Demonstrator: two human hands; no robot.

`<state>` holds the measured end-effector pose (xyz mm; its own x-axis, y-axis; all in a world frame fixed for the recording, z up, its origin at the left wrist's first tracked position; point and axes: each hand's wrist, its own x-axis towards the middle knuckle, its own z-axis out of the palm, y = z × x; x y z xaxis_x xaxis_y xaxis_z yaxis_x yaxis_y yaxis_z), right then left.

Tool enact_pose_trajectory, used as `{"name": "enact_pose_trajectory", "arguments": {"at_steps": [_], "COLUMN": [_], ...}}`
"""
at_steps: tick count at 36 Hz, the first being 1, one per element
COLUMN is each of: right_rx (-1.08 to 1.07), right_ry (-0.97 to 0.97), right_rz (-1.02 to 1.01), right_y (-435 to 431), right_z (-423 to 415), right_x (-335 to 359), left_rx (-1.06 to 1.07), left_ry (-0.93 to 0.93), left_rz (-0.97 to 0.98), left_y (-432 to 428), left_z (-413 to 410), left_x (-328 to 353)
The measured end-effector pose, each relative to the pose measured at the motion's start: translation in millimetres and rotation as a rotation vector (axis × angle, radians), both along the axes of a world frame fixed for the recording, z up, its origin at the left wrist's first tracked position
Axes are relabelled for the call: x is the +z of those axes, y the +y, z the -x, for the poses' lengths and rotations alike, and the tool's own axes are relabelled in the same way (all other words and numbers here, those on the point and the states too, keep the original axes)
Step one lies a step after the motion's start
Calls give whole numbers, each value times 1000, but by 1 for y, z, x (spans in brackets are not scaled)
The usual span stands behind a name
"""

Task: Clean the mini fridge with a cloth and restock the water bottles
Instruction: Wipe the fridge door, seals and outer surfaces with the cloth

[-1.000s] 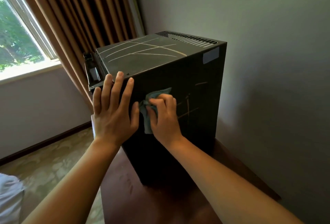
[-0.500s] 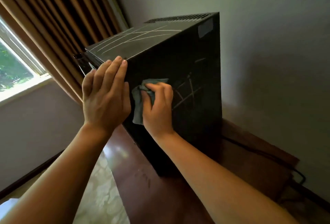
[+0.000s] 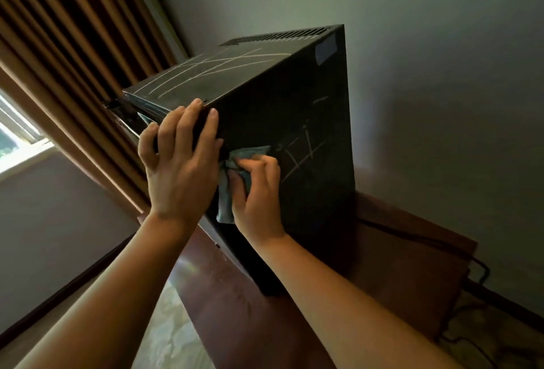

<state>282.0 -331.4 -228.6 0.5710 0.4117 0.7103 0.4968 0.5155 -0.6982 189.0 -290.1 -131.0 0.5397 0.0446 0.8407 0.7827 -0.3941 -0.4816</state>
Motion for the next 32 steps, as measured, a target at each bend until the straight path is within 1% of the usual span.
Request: {"name": "enact_pose_trajectory", "arguments": {"at_steps": [3,6,8,10,13,15,19,22,25,28,32], "right_rx": [-7,-34,-2,44,67,66,-10,-18,18,62,116], "right_ry": [98,221,299,308,241,183,23,-7,36,75,34], "right_rz": [103,283,445,499,381,275,133,147,227,265,137], "right_y": [-3,-6,-8,-8,-4,1,9,11,7,2,5], "right_z": [-9,-29,-45,-59,-65,-63,-62,-67,-75,-81,-86], "right_x": [-22,-50,-61,-65,-54,-43,-39,-60,-78,-76,-44], "left_rx": [25,48,59,42,85,134,157,193,244,256,277], "left_ry": [-4,8,23,31,39,46,1,-1,51,70,82], "left_rz": [43,108,148,179,207,180,127,55,-16,-37,-85], "left_y": [-5,-9,-10,-11,-11,-9,-5,0,3,3,2], "left_z": [-5,-16,-25,-33,-41,-43,-51,-57,-56,-55,-57], "left_x": [-2,-9,-18,-31,-54,-65,-70,-76,-79,-77,-77]}}
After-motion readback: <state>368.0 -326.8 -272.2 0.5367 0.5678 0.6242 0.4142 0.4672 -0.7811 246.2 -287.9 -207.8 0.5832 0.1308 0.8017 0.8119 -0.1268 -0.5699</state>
